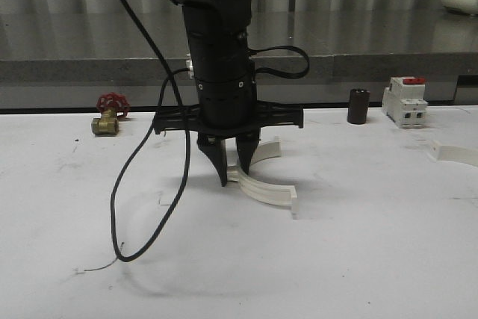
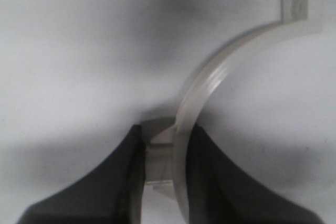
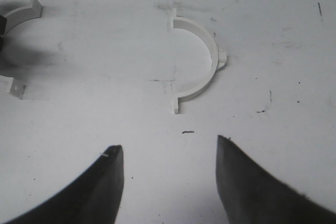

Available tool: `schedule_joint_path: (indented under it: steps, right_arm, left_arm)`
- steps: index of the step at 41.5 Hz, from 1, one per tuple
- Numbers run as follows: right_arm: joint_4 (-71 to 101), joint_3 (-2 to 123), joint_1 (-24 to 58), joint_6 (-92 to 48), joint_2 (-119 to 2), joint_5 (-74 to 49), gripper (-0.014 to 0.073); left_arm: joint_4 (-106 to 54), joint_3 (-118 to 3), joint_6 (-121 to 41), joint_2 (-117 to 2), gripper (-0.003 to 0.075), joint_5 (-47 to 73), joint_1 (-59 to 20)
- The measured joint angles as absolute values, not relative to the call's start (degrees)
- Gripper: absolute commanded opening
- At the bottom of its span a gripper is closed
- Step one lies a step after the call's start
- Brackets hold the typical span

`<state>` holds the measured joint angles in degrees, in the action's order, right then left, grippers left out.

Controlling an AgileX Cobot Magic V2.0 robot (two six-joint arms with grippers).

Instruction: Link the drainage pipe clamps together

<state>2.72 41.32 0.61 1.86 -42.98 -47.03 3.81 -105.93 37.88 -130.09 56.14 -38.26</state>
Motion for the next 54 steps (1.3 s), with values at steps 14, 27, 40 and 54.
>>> schedule_joint_path:
  steps: [14, 27, 40, 54]
  right_arm:
    - [2.72, 41.32, 0.61, 1.86, -42.98, -47.03, 0.0428]
    - [2.72, 41.32, 0.61, 1.86, -42.98, -47.03, 0.0428]
    - [2.72, 41.32, 0.61, 1.86, -42.98, -47.03, 0.0428]
    - [2.72, 41.32, 0.61, 1.86, -42.98, -47.03, 0.0428]
  left_arm:
    - [3.72, -106.18, 37.9, -130.23, 0.0283, 56.14, -38.26]
    - [3.12, -107.14, 35.02, -129.36, 0.0358, 56.37, -38.31]
    - [2.91, -107.28, 14.72, -115.59, 0.0357, 57.38, -38.4]
    - [2.91, -96.47, 0.78, -92.02, 0.0357, 51.99, -38.4]
